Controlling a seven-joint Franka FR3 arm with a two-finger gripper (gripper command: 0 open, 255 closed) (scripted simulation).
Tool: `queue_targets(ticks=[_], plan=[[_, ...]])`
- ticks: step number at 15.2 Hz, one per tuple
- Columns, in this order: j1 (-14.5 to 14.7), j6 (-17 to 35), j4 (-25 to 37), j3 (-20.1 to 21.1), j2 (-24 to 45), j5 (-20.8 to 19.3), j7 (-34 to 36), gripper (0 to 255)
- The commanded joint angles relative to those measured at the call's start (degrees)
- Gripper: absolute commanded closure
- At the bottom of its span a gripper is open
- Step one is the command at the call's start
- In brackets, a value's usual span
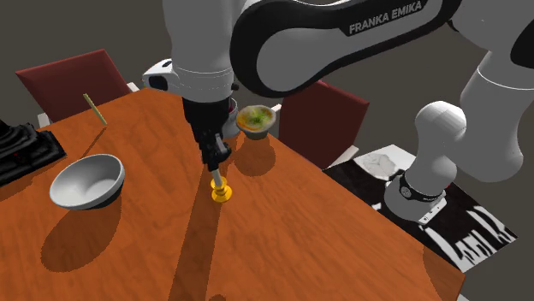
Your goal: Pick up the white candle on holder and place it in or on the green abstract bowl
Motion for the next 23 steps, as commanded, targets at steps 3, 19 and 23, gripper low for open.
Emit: queue_targets(ticks=[3, 19, 23], plan=[[0.0, -2.9, 3.0, 0.0, 0.1, -0.1, 0.2, 255], [-10.6, -8.1, 0.2, -9.1, -6.4, 1.5, -19.5, 255], [-13.5, -10.2, 2.5, -11.7, -5.6, 2.4, -24.9, 255]])
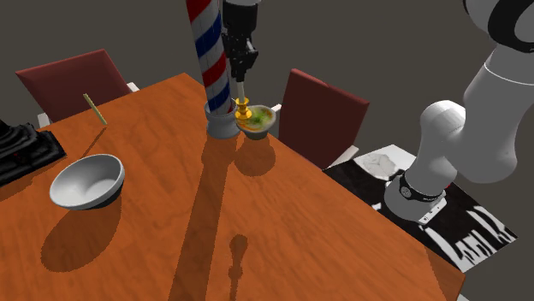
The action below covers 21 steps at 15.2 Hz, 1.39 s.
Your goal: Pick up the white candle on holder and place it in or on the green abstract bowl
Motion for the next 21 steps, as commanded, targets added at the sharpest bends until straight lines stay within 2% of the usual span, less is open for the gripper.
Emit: queue_targets(ticks=[1, 11, 21], plan=[[-1.4, -0.5, 0.2, -1.3, 0.0, 0.3, -2.8, 255], [-9.8, -7.5, 11.6, -7.2, 6.9, 4.9, -15.9, 255], [-8.8, 1.0, 1.3, -6.9, 4.9, 4.0, -16.4, 255]])
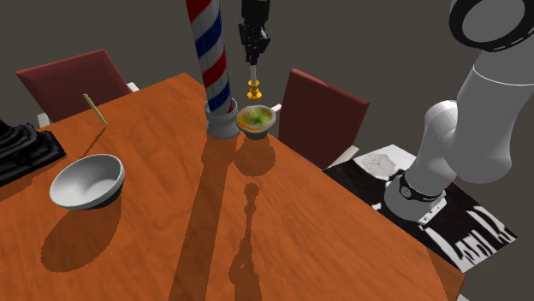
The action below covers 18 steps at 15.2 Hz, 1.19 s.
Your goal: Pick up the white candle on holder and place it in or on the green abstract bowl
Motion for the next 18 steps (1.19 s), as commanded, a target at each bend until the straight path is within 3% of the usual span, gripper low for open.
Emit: queue_targets(ticks=[1, 15, 18], plan=[[0.1, 1.7, -2.1, 0.0, -0.5, -0.2, -0.2, 255], [0.6, 12.8, -13.1, 0.4, -0.3, 0.5, -1.7, 255], [0.6, 12.8, -13.1, 0.4, -0.3, 0.5, -1.7, 255]])
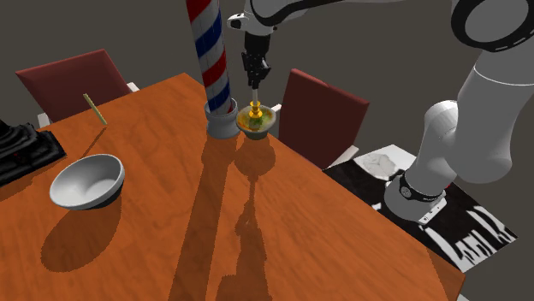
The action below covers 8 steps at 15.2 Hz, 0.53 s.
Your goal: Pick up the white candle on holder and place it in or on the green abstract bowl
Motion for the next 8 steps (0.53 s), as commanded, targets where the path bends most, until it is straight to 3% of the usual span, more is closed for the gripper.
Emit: queue_targets(ticks=[1, 5, 6, 8], plan=[[0.0, 0.2, -0.1, 0.0, 0.1, 0.0, 0.0, 255], [0.0, 0.2, -0.1, 0.0, 0.1, 0.0, 0.0, 255], [0.0, 0.2, -0.1, 0.0, 0.1, 0.0, 0.0, 0], [0.0, 0.2, -0.1, 0.0, 0.1, 0.0, 0.0, 0]])
